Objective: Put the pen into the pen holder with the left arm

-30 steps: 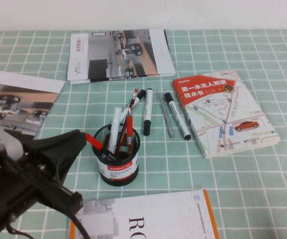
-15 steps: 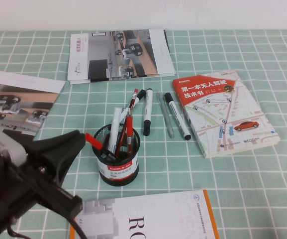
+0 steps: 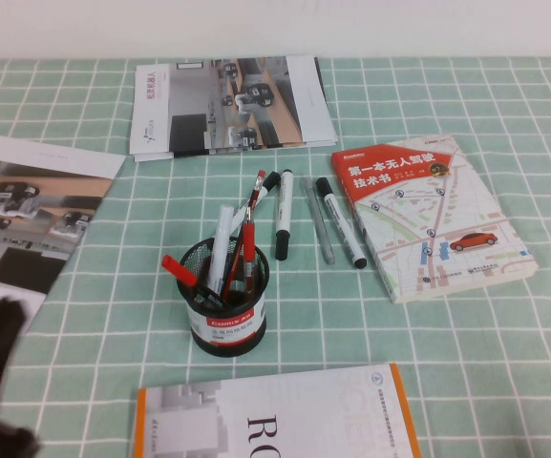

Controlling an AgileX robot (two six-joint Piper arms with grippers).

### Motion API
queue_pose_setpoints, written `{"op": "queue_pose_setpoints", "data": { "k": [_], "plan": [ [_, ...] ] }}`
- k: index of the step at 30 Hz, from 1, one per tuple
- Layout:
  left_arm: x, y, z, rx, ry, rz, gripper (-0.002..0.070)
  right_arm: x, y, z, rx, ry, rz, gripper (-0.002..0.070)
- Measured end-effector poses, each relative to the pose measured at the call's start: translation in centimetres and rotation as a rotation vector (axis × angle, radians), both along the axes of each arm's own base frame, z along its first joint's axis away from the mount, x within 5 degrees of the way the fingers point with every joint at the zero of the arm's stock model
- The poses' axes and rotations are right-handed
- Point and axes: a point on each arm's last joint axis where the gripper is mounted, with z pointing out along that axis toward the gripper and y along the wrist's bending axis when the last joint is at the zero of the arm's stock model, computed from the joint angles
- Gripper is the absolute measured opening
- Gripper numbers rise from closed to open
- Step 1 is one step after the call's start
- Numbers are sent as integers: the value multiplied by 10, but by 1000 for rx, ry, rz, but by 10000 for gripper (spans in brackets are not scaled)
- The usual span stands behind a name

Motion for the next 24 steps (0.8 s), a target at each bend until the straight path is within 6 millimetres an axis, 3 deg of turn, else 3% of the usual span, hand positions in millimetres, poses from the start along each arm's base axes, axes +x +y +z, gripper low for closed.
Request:
{"op": "queue_pose_setpoints", "data": {
  "k": [8, 13, 24],
  "plan": [
    [-26, 28, -30, -37, -117, 181, -3, 0, 0, 0, 0, 0, 0, -20],
    [-38, 34, -35, -47, -150, 231, -3, 0, 0, 0, 0, 0, 0, -20],
    [-40, 38, -67, 7, 200, 308, -3, 0, 0, 0, 0, 0, 0, -20]
  ]
}}
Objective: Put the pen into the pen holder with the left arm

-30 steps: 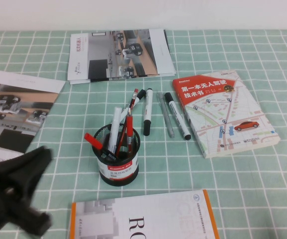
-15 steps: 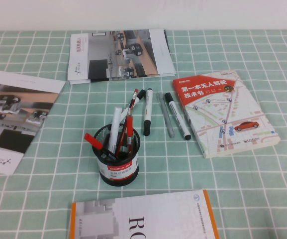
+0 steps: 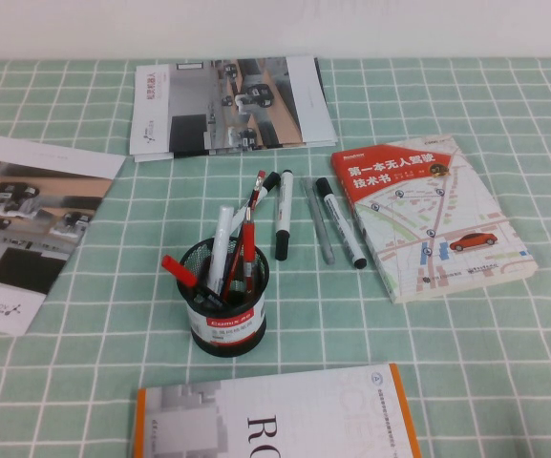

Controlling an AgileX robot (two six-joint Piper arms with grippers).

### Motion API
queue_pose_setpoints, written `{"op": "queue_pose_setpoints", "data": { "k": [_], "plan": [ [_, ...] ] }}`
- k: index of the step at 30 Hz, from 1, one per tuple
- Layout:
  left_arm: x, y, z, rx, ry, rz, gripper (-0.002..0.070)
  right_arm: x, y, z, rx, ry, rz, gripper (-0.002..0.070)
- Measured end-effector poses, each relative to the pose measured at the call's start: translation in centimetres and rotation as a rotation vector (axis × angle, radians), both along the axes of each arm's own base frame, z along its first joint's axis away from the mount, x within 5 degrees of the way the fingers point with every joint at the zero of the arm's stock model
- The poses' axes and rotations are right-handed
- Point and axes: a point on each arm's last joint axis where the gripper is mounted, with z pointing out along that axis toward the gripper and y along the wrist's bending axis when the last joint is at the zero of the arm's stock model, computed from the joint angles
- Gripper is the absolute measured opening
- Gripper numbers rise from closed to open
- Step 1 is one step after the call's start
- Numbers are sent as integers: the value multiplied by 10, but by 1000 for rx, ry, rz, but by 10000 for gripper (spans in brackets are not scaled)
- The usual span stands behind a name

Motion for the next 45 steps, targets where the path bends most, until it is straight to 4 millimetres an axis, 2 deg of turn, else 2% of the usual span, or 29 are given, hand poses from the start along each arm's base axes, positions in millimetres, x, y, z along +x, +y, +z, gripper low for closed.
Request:
{"op": "queue_pose_setpoints", "data": {
  "k": [6, 45],
  "plan": [
    [-1, 4, -7, 0, 81, 51, -3, 0, 0, 0, 0, 0, 0, -20],
    [-2, 5, -7, 1, 88, 58, -3, 0, 0, 0, 0, 0, 0, -20]
  ]
}}
